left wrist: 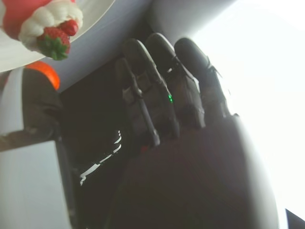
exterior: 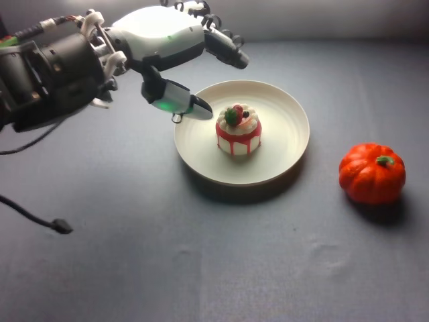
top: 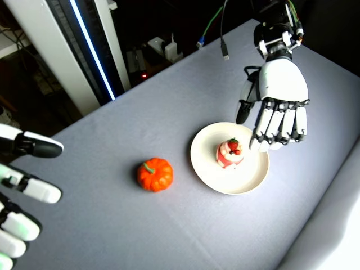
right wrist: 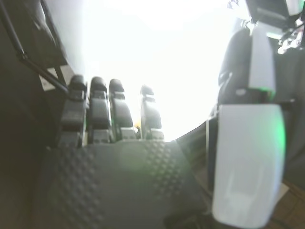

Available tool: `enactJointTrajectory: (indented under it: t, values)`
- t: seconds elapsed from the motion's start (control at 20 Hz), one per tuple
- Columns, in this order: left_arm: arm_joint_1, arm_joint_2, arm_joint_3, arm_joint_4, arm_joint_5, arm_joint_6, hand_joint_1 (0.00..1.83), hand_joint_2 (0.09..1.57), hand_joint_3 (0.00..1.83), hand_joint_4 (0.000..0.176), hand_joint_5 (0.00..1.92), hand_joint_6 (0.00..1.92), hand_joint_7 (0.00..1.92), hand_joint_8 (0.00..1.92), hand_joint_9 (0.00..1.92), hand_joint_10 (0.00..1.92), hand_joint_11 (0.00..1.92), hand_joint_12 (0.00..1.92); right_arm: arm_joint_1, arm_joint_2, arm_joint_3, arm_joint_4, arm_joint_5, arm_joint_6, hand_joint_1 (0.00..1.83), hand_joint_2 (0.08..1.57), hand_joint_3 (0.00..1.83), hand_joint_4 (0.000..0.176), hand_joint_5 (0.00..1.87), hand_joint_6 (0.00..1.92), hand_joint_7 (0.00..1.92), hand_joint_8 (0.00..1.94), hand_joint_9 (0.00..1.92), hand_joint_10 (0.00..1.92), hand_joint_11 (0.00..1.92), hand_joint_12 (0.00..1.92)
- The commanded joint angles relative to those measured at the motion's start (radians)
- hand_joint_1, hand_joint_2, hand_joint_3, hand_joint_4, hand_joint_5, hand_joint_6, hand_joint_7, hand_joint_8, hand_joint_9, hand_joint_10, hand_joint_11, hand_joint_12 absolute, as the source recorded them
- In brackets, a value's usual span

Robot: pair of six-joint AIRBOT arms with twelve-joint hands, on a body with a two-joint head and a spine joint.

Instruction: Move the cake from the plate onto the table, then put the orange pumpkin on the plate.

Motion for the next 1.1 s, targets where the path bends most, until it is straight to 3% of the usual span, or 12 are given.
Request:
enactJointTrajectory:
  t: [0.0, 0.05, 0.1, 0.2, 0.35, 0.5, 0.65, 0.8, 0.85, 0.95, 1.0, 1.05]
  values:
    - [0.006, -0.011, 0.006, -0.031, -0.089, -0.001, 1.06, 0.89, 0.0, 0.0, 0.58, 0.0, 0.53, 0.0, 0.45, 0.42, 0.19, 1.51, 0.002, 0.006, 0.002, 0.032, 0.133, 0.006, 0.82, 0.91, 0.0, 0.174, 0.0, 0.0, 0.0, 0.0, 0.0, 0.0, 0.0, 0.0]
    - [0.016, -0.032, 0.02, -0.039, -0.097, -0.001, 1.03, 0.85, 0.0, 0.0, 0.53, 0.0, 0.45, 0.0, 0.34, 0.33, 0.04, 1.56, 0.002, 0.006, 0.002, 0.032, 0.133, 0.006, 0.83, 0.91, 0.0, 0.176, 0.0, 0.0, 0.0, 0.0, 0.0, 0.0, 0.0, 0.0]
    - [0.025, -0.05, 0.034, -0.051, -0.102, -0.001, 1.03, 0.83, 0.0, 0.0, 0.46, 0.0, 0.4, 0.0, 0.29, 0.27, 0.01, 1.5, 0.002, 0.006, 0.003, 0.032, 0.134, 0.006, 0.83, 0.9, 0.0, 0.176, 0.0, 0.0, 0.0, 0.0, 0.0, 0.0, 0.0, 0.0]
    - [0.041, -0.084, 0.064, -0.073, -0.107, -0.001, 0.96, 0.73, 0.0, 0.0, 0.35, 0.0, 0.35, 0.0, 0.29, 0.21, 0.0, 1.47, 0.002, 0.005, 0.003, 0.032, 0.136, 0.006, 0.81, 0.9, 0.0, 0.174, 0.0, 0.0, 0.0, 0.0, 0.0, 0.0, 0.0, 0.0]
    - [0.07, -0.113, 0.093, -0.118, -0.107, -0.001, 0.96, 0.73, 0.0, 0.0, 0.31, 0.0, 0.32, 0.0, 0.32, 0.18, 0.04, 1.52, 0.001, 0.001, 0.004, 0.032, 0.136, 0.006, 0.8, 0.89, 0.0, 0.176, 0.01, 0.0, 0.0, 0.0, 0.0, 0.0, 0.0, 0.0]
    - [0.081, -0.143, 0.115, -0.143, -0.107, -0.001, 0.97, 0.77, 0.01, 0.0, 0.34, 0.01, 0.35, 0.01, 0.33, 0.12, 0.06, 1.41, 0.001, -0.001, 0.007, 0.032, 0.138, 0.006, 0.8, 0.89, 0.0, 0.176, 0.02, 0.01, 0.0, 0.0, 0.0, 0.0, 0.0, 0.0]
    - [0.084, -0.176, 0.147, -0.157, -0.109, -0.001, 0.94, 0.77, 0.0, 0.0, 0.45, 0.02, 0.5, 0.02, 0.56, 0.21, 0.16, 1.48, 0.0, -0.005, 0.009, 0.031, 0.139, 0.006, 0.8, 0.9, 0.0, 0.176, 0.02, 0.0, 0.0, 0.0, 0.0, 0.0, 0.0, 0.0]
    - [0.094, -0.182, 0.151, -0.175, -0.108, -0.001, 1.03, 0.81, 0.01, 0.0, 0.55, 0.03, 0.54, 0.02, 0.54, 0.19, 0.14, 1.46, 0.0, -0.007, 0.009, 0.031, 0.142, 0.006, 0.8, 0.89, 0.0, 0.168, 0.02, 0.0, 0.0, 0.0, 0.0, 0.0, 0.0, 0.0]
    - [0.097, -0.187, 0.158, -0.185, -0.111, -0.001, 1.03, 0.83, 0.01, 0.0, 0.61, 0.03, 0.6, 0.03, 0.56, 0.22, 0.12, 1.5, 0.0, -0.008, 0.009, 0.031, 0.142, 0.006, 0.8, 0.89, 0.0, 0.174, 0.03, 0.01, 0.0, 0.0, 0.0, 0.0, 0.0, 0.0]
    - [0.099, -0.198, 0.167, -0.188, -0.115, -0.001, 1.11, 0.88, 0.0, 0.0, 0.75, 0.04, 0.71, 0.03, 0.55, 0.42, 0.15, 1.5, -0.001, -0.009, 0.009, 0.03, 0.142, 0.007, 0.79, 0.9, 0.0, 0.17, 0.03, 0.0, 0.0, 0.0, 0.0, 0.0, 0.0, 0.0]
    - [0.1, -0.2, 0.17, -0.191, -0.119, -0.001, 1.18, 0.93, 0.03, 0.0, 0.82, 0.23, 0.71, 0.49, 0.52, 0.87, 0.26, 1.55, -0.001, -0.009, 0.009, 0.03, 0.142, 0.008, 0.8, 0.91, 0.01, 0.158, 0.01, 0.0, 0.0, 0.0, 0.0, 0.0, 0.0, 0.0]
    - [0.099, -0.204, 0.175, -0.191, -0.123, -0.001, 1.16, 1.06, 0.03, 0.0, 0.94, 0.85, 0.64, 0.86, 0.44, 1.16, 0.25, 1.65, -0.001, -0.009, 0.01, 0.03, 0.142, 0.009, 0.8, 0.9, 0.0, 0.157, 0.01, 0.0, 0.0, 0.0, 0.0, 0.0, 0.0, 0.0]
